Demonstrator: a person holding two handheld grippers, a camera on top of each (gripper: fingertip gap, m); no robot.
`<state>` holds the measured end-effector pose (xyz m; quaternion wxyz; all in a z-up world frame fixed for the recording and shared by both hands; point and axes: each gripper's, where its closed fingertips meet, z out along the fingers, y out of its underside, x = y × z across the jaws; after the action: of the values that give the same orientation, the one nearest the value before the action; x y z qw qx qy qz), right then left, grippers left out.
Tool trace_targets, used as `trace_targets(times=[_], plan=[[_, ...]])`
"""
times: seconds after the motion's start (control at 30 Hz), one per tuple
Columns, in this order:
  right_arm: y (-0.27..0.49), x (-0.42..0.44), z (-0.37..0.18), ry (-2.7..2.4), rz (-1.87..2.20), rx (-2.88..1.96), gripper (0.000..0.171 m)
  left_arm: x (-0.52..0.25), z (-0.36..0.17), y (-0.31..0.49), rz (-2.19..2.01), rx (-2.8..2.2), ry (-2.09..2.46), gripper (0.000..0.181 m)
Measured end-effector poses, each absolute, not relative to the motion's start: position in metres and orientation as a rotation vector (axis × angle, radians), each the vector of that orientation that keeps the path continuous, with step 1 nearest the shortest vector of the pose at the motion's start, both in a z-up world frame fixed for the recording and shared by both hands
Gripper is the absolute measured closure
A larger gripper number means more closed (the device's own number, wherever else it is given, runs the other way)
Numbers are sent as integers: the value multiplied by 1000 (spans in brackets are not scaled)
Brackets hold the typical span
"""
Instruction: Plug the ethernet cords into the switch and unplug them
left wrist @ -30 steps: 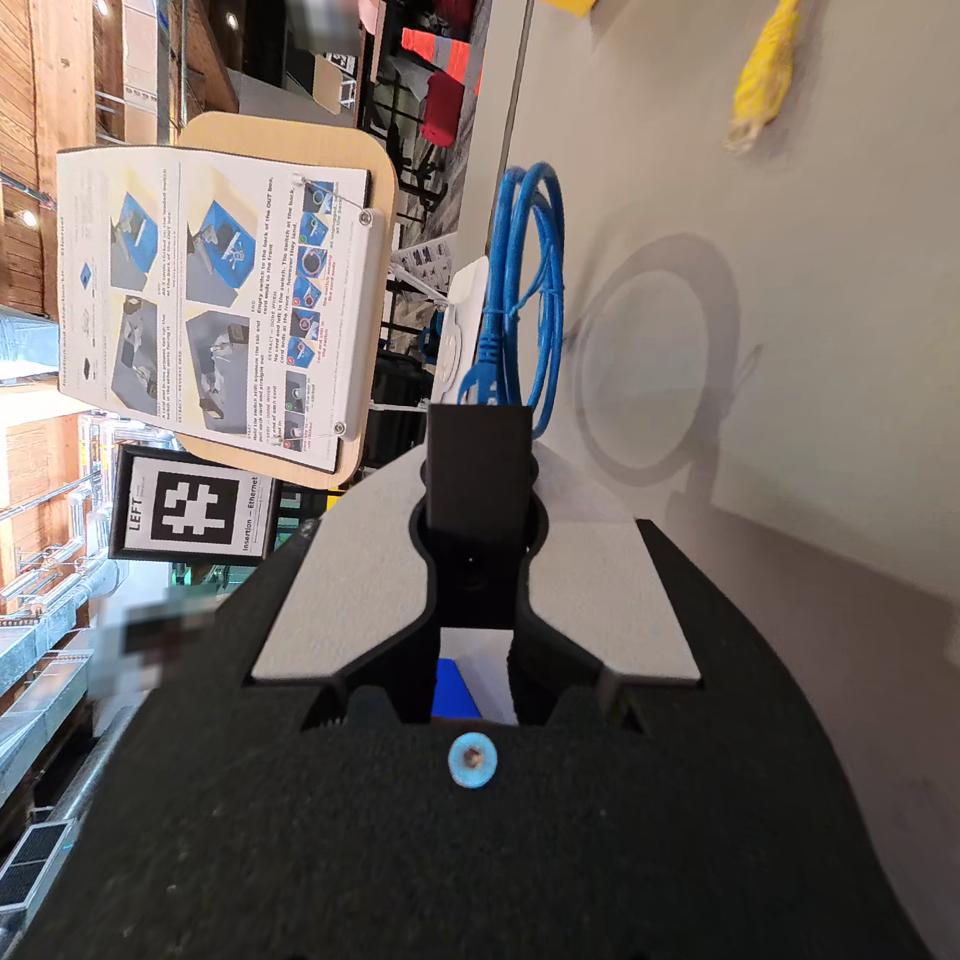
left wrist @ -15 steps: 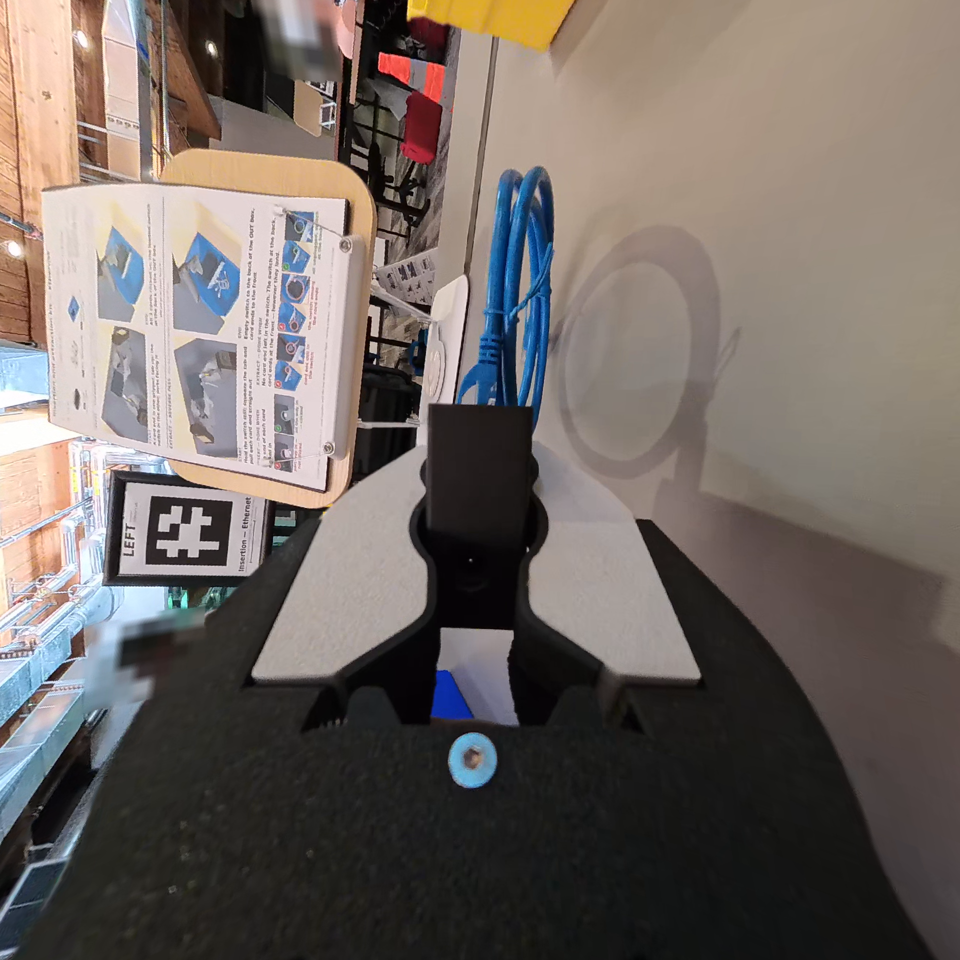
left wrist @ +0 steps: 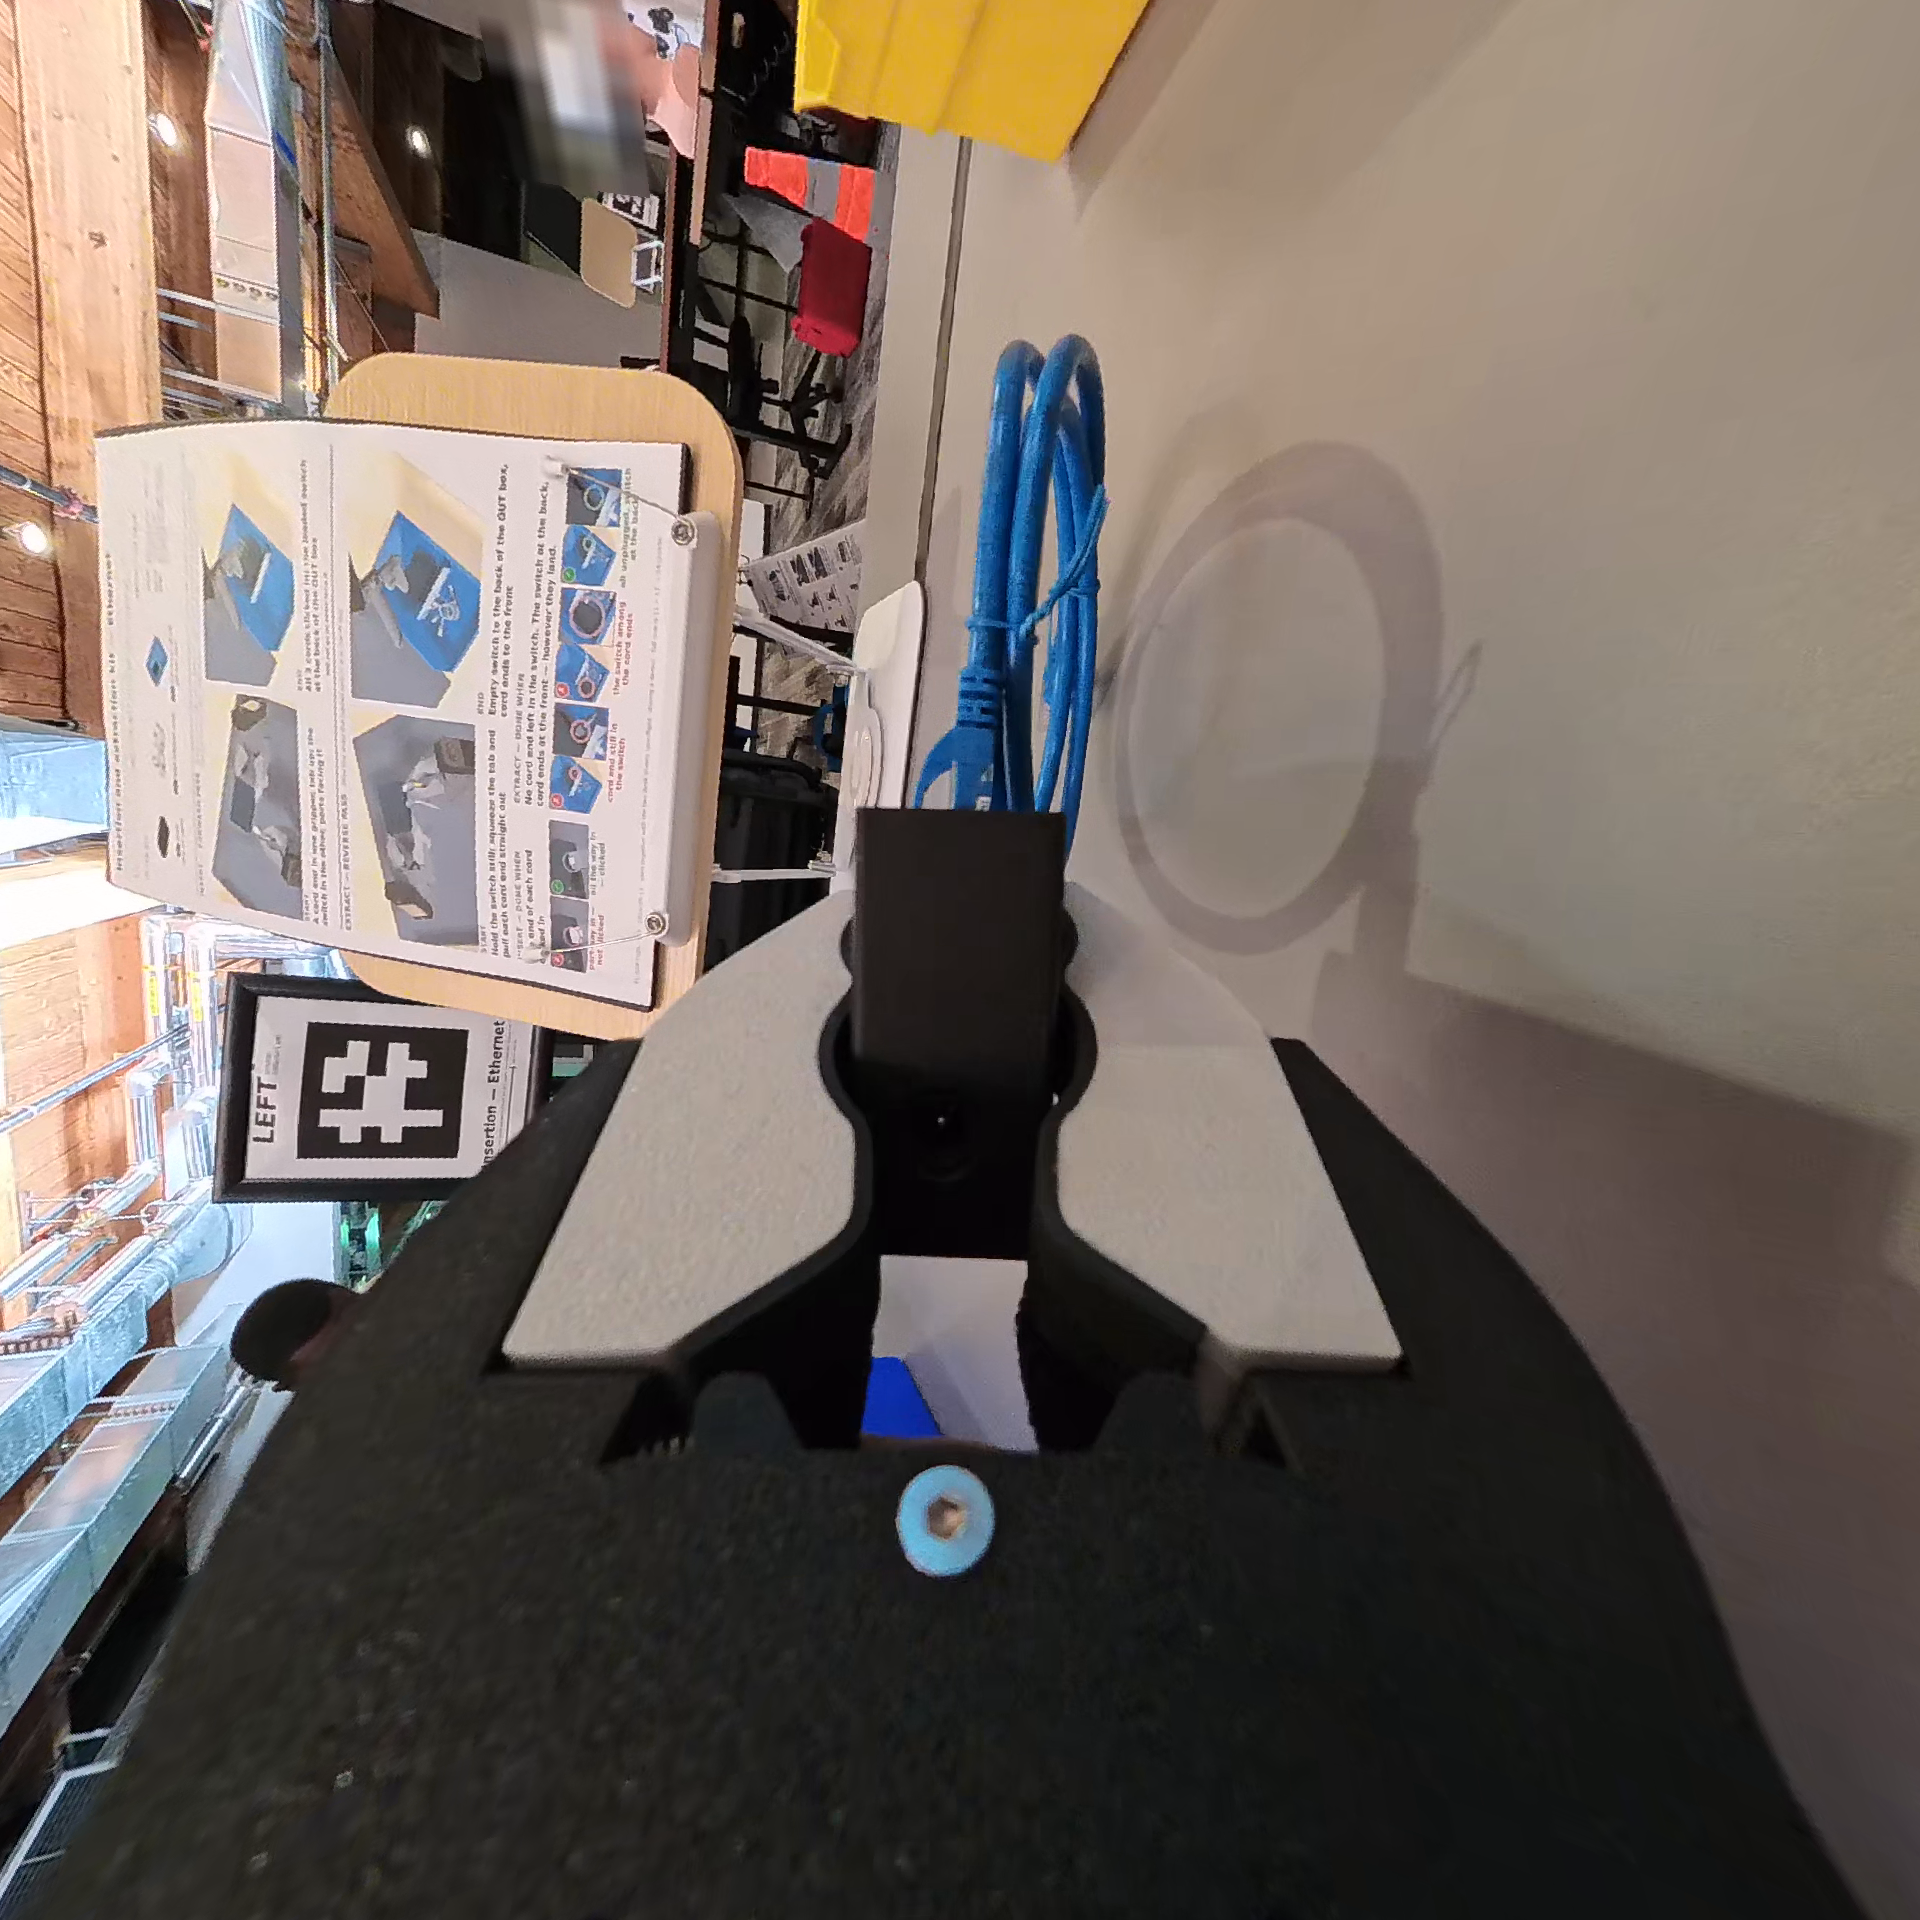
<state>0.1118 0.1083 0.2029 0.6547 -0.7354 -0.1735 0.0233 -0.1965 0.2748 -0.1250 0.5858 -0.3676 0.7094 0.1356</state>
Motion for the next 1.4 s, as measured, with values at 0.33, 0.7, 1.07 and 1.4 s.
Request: trace_targets(times=[0.33,0.7,1.07,1.4], plan=[[92,105,245,-460,28,-1590,159,-194,-131,274,312,-855,1672,152],[101,102,225,-475,-1,-1642,159,-193,-129,271,312,-844,1674,151],[154,79,176,-531,-110,-1591,159,-194,-127,268,314,-836,1674,152],[150,110,12,-333,-32,-1821,159,-196,-129,271,312,-841,1678,152]])
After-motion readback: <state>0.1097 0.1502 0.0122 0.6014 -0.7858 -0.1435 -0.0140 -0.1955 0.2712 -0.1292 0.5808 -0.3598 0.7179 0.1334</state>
